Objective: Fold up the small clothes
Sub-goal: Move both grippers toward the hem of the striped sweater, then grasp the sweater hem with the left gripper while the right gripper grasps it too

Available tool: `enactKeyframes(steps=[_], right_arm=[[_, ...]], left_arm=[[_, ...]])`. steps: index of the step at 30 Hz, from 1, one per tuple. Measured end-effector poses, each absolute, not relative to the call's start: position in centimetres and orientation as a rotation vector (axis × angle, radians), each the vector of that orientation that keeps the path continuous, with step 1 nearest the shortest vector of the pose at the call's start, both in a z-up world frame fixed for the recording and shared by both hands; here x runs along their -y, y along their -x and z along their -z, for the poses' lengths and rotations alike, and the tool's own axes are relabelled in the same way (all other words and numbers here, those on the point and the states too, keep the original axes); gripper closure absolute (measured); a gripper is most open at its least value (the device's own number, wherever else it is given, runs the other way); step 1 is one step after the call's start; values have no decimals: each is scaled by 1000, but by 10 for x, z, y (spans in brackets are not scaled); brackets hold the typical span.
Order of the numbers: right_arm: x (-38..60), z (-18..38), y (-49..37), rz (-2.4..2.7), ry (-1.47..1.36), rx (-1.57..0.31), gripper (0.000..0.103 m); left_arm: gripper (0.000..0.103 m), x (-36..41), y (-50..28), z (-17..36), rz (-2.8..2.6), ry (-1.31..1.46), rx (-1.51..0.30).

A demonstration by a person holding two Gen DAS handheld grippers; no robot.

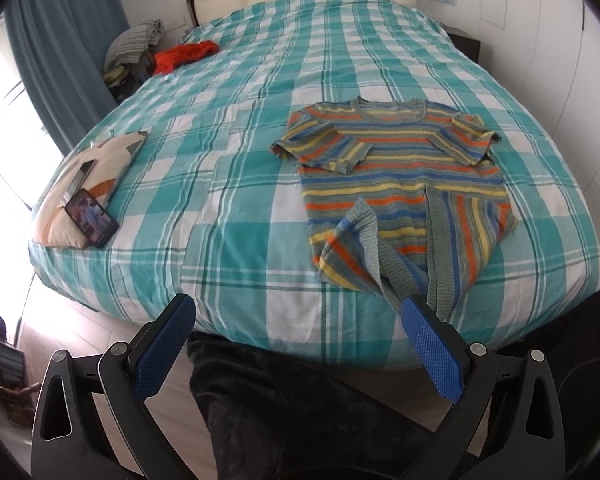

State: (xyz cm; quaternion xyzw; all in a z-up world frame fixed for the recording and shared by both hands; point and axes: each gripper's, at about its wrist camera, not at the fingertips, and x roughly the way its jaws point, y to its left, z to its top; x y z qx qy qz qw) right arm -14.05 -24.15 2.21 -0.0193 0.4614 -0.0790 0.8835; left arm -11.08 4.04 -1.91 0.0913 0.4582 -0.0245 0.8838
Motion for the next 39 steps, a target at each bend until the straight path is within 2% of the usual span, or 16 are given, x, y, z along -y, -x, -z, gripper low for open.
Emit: enactKeyframes(steps=[23, 28, 34, 35, 36, 38, 39], right_arm=[[235, -11, 143, 150, 34, -944, 0], [233, -3, 128, 125, 6, -938, 0], [211, 64, 40, -53, 21, -1016, 0], [205, 75, 20, -91, 12, -1029, 1], [196, 86, -2, -135, 10, -1040, 1], [179, 109, -41, -243, 11, -1075, 7], [173, 123, -60, -311, 10, -1118, 9]], left_arm=[[0, -56, 107, 19, 30, -116, -939], [0, -60, 82, 50, 73, -64, -980], [3, -38, 29, 112, 207, 25, -1072], [11, -29, 22, 119, 216, 10, -1072], [26, -20, 15, 125, 228, -13, -1070], [39, -3, 2, 138, 267, -59, -1084], [52, 3, -4, 145, 277, -75, -1093]])
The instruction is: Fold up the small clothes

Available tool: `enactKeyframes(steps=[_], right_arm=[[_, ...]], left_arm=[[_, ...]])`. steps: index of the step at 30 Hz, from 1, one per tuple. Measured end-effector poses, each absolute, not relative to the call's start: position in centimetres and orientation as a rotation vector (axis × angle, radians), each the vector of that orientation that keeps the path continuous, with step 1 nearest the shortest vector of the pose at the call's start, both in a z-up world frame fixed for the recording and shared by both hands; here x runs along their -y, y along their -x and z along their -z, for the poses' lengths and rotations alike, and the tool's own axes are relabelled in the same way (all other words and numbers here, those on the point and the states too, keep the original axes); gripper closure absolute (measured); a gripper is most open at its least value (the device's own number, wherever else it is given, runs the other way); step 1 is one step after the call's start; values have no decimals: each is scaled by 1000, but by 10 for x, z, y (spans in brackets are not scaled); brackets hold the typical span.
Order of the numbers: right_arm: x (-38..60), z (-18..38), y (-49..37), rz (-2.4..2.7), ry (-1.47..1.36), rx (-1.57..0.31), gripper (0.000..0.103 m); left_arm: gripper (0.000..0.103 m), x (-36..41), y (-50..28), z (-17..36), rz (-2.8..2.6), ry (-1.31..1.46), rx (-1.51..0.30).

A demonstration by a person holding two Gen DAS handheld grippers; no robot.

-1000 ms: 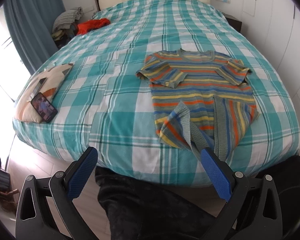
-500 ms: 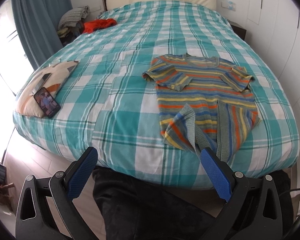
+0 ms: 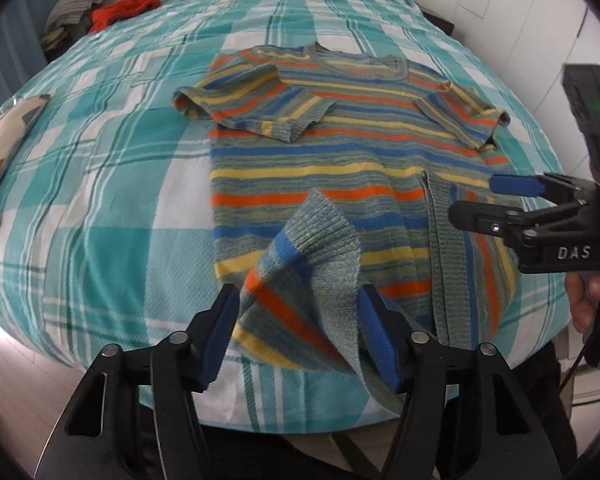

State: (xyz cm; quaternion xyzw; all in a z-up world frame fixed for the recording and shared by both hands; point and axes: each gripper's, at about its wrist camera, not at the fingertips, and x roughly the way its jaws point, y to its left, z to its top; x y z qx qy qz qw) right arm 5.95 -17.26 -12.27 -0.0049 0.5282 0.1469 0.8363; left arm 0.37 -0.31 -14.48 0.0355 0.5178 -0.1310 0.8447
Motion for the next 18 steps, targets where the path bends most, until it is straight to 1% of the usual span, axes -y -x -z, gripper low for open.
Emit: enactKeyframes(steps=[1, 2, 3, 4, 5, 9, 12, 14, 16, 17, 18], right_arm=[[168, 137, -75, -362, 13, -1169, 11], [166, 151, -84, -404, 10, -1217, 28], [164, 160, -89, -452, 8, -1252, 70], [164, 162, -89, -478, 32, -1257, 91], [165, 157, -83, -494, 56, -1234, 98], [192, 105, -15, -593, 42, -1118, 98], [227, 74, 57, -575, 68, -1083, 98], [247, 73, 103, -522, 95, -1118, 98], [263, 90, 136, -458, 113, -1179, 98], [272, 104, 147, -414, 109, -1217, 97], [282, 120, 154, -365, 100, -1257, 92]], left_arm=[[65, 5, -8, 150, 277, -81, -1099], [103, 5, -11, 154, 296, -71, -1110], [101, 2, -11, 156, 326, -42, -1121], [102, -4, -7, 153, 340, -6, -1108], [102, -13, -2, 148, 359, 23, -1087], [102, -51, 45, 121, 437, 57, -1008], [102, -76, 83, 118, 429, 17, -1008], [100, -86, 101, 130, 398, -38, -1048], [96, -91, 109, 149, 375, -105, -1113], [96, -94, 110, 159, 354, -132, -1144], [95, -100, 111, 166, 329, -139, -1170]])
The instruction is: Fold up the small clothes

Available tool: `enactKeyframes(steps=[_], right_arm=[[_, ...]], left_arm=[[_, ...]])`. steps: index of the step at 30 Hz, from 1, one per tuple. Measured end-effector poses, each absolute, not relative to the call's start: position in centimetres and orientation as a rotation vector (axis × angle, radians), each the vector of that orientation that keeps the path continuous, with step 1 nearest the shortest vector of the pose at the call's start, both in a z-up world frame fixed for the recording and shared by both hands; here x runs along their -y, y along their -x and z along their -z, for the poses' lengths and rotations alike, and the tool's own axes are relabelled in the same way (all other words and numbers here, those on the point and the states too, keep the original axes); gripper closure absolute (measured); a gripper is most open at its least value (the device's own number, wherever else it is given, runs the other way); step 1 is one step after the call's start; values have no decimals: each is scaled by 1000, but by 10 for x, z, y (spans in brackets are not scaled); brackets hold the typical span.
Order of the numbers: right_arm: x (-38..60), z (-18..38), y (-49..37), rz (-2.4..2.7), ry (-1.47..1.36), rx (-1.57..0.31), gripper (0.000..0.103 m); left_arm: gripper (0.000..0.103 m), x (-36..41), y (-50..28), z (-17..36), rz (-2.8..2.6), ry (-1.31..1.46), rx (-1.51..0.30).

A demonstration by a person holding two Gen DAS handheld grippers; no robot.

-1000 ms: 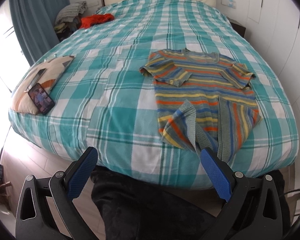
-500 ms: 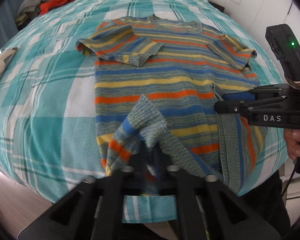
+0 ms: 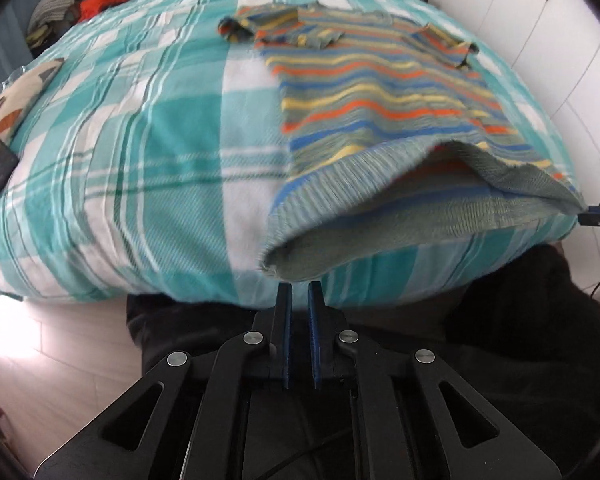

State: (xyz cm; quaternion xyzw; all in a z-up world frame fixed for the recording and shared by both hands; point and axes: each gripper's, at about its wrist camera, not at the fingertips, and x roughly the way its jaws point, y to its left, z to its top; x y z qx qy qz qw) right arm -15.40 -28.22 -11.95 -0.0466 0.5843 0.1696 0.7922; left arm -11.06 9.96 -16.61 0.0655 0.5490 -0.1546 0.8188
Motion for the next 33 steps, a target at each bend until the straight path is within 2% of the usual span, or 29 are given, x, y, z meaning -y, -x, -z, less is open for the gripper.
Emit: enactKeyframes(steps=[1, 2, 3, 5, 6, 9, 13, 14, 15, 17, 20, 25, 28, 29, 30, 32, 33], right_arm=[[292, 136, 159, -316, 81, -1296, 88], [304, 148, 164, -280, 48, -1325, 78], [314, 158, 164, -249, 2, -1339, 72], [334, 165, 160, -211, -145, -1323, 67], [342, 164, 157, -207, -225, -1304, 60], [350, 159, 146, -235, -391, -1222, 49], [324, 186, 121, -335, -416, -1255, 46], [315, 196, 116, -365, -408, -1288, 53], [309, 200, 114, -388, -399, -1310, 91], [302, 196, 115, -374, -349, -1331, 98], [308, 184, 121, -276, -308, -1353, 99], [330, 197, 121, -127, -331, -1382, 99], [319, 208, 113, -108, -297, -1394, 99], [317, 211, 110, -104, -282, -1391, 99], [317, 211, 109, -104, -275, -1389, 99], [318, 207, 113, -114, -281, -1379, 98], [318, 206, 114, -125, -285, -1371, 97]], left_arm=[[92, -108, 109, 170, 307, -121, -1185], [78, -117, 107, 170, 287, -83, -1190], [56, -127, 105, 168, 265, -35, -1178], [31, -147, 103, 157, 214, 61, -1109], [28, -154, 101, 153, 197, 103, -1083], [28, -151, 80, 160, 208, 173, -1091], [31, -107, 50, 199, 256, 90, -1157], [45, -96, 46, 210, 271, 62, -1184], [73, -87, 42, 221, 285, 37, -1214], [100, -79, 40, 229, 333, 57, -1248], [102, -78, 46, 221, 311, 29, -1235], [102, -89, 51, 220, 280, 8, -1231], [98, -100, 49, 223, 270, 46, -1245], [91, -108, 52, 221, 273, 63, -1242], [73, -110, 53, 220, 288, 80, -1237], [46, -113, 56, 219, 300, 85, -1222], [44, -111, 58, 220, 305, 79, -1219]])
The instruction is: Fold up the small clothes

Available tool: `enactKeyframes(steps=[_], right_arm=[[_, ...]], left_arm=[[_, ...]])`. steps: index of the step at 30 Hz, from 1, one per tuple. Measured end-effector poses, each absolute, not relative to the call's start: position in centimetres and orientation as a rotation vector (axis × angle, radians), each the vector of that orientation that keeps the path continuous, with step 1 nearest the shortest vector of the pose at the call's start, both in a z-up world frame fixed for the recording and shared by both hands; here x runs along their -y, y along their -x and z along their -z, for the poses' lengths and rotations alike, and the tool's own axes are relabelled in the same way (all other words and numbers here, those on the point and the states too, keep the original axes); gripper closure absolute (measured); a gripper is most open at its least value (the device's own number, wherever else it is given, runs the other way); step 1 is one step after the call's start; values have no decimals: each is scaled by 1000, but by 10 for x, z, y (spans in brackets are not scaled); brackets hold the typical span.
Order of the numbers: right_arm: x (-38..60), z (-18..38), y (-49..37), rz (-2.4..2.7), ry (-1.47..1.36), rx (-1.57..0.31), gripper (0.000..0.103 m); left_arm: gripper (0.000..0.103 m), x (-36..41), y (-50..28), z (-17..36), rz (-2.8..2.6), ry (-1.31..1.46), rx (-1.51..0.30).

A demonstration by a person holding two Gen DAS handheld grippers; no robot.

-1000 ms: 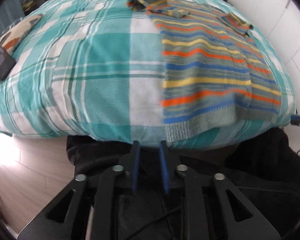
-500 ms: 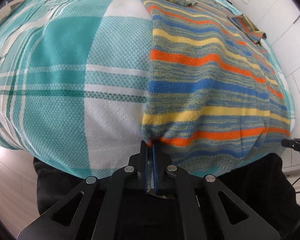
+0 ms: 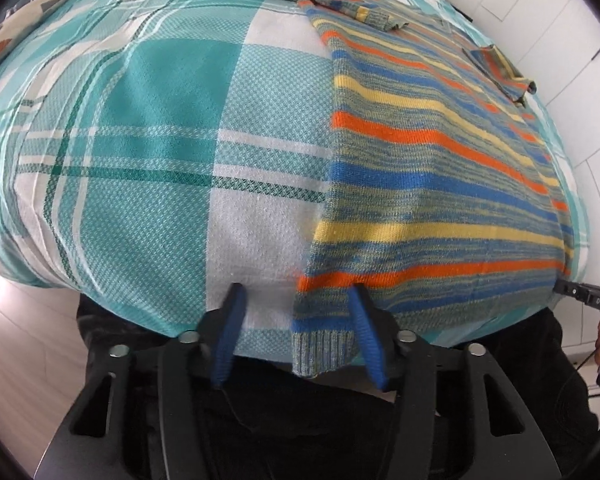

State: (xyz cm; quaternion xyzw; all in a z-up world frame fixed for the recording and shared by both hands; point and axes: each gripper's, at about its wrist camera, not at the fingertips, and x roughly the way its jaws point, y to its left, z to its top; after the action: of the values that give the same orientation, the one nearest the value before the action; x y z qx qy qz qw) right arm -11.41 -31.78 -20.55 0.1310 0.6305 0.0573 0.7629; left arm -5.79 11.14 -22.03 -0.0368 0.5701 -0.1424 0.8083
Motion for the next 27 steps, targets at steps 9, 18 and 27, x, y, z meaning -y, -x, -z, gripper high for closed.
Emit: enactKeyframes(steps=[9, 18, 27], right_arm=[[300, 208, 114, -184, -265, -1378, 98], [295, 191, 112, -43, -191, -1417, 99], [300, 216, 100, -5, -269, -1431, 98]], left_arm=[[99, -96, 65, 230, 324, 13, -1277], [101, -107, 77, 222, 226, -93, -1248], [101, -100, 60, 241, 170, -40, -1271]])
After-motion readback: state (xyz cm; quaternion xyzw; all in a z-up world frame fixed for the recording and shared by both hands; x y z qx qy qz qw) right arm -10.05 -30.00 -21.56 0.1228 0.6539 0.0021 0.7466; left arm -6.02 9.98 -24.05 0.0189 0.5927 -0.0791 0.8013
